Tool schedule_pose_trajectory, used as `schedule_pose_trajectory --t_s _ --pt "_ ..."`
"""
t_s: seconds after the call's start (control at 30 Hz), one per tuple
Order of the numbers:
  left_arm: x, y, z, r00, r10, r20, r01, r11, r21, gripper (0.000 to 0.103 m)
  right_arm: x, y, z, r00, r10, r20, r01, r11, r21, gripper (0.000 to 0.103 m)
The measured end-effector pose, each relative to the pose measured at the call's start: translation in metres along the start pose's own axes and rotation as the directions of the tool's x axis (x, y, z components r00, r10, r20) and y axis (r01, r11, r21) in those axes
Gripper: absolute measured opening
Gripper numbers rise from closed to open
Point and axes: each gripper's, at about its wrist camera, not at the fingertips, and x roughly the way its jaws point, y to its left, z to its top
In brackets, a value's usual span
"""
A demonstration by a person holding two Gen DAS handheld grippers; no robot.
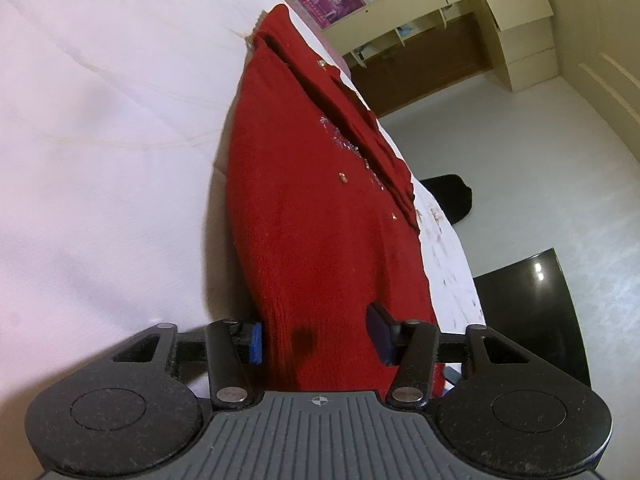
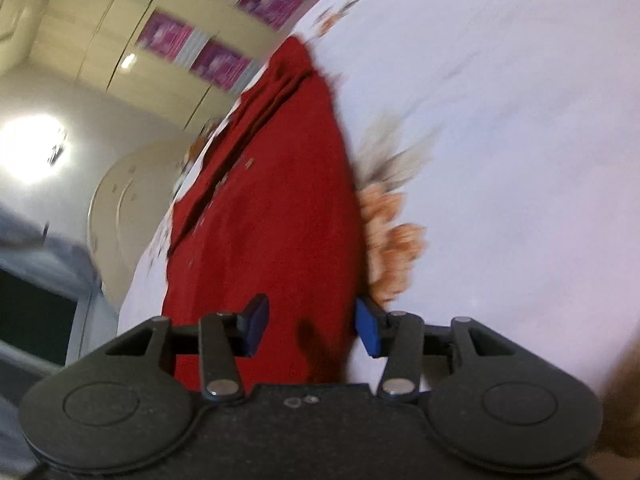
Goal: Fold small clothes
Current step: 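Grasp the red sweater side edge with both grippers, then lift the gripped edge over the sweater body with both grippers and release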
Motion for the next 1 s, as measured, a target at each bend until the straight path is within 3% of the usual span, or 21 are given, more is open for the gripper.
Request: schedule_pose_trajectory --t_s 0.03,0.07,0.1,0.17,0.27,0.37,0.47,0.53,0.63,0.77,0.87,0.97,1.0 --pt "0.002 0.001 0.001 1.000 0.026 -0.002 -0.026 1.000 0.003 0.027 0.005 0.005 0.002 1.000 -0.018 -0.004 0.018 0.999 -0.033 0.034" --pt "0.005 0.003 0.002 0.999 0.055 -0.001 -0.055 0.999 0.001 0.009 0.011 0.009 0.004 0.999 -0.036 -0.013 0.035 0.997 -0.062 0.016" --pt "0.007 0.005 0.002 0.997 0.071 -0.003 -0.071 0.997 0.000 0.004 0.016 0.013 0.005 0.998 -0.054 -0.018 0.052 0.994 -0.091 0.010" --pt "0.001 0.001 0.002 0.996 0.075 0.044 -0.076 0.997 0.028 0.003 0.013 0.026 0.007 0.997 -0.074 0.009 0.075 0.981 -0.178 0.010" --pt "-0.026 -0.009 -0.001 0.991 -0.009 0.134 0.001 0.998 0.059 0.003 -0.013 0.039 0.009 0.996 -0.033 0.079 0.051 0.971 -0.235 0.009" --pt "-0.040 -0.007 -0.009 0.991 0.031 0.133 -0.045 0.994 0.100 0.003 -0.041 0.038 0.003 0.992 0.003 0.122 0.031 0.961 -0.276 0.006" --pt "-0.027 0.011 -0.015 0.990 0.111 0.082 -0.117 0.991 0.070 0.003 -0.033 0.014 -0.001 0.993 -0.069 0.095 0.090 0.968 -0.234 0.005" --pt "-0.024 0.019 -0.017 0.991 0.094 0.091 -0.098 0.994 0.039 0.003 -0.016 0.001 -0.002 0.993 -0.101 0.054 0.110 0.974 -0.197 0.005" --pt "-0.025 0.020 -0.015 0.992 0.093 0.087 -0.097 0.995 0.038 0.003 -0.008 0.003 0.000 0.997 -0.070 0.040 0.076 0.980 -0.182 0.005" --pt "-0.026 0.022 -0.013 0.992 0.090 0.085 -0.093 0.995 0.032 0.003 -0.011 -0.002 0.005 0.998 -0.036 0.047 0.041 0.992 -0.115 0.034" --pt "-0.025 0.023 -0.016 0.992 0.090 0.087 -0.092 0.995 0.030 0.003 -0.007 -0.005 0.002 0.999 -0.026 0.035 0.029 0.995 -0.090 0.039" --pt "-0.032 0.017 -0.017 0.991 0.077 0.106 -0.081 0.996 0.038 0.003 0.001 0.002 0.002 0.997 -0.070 -0.007 0.069 0.990 -0.122 0.005" --pt "-0.037 0.012 -0.017 0.990 0.055 0.127 -0.062 0.997 0.053 0.003 -0.004 0.009 0.002 0.997 -0.072 0.022 0.075 0.984 -0.159 0.005"
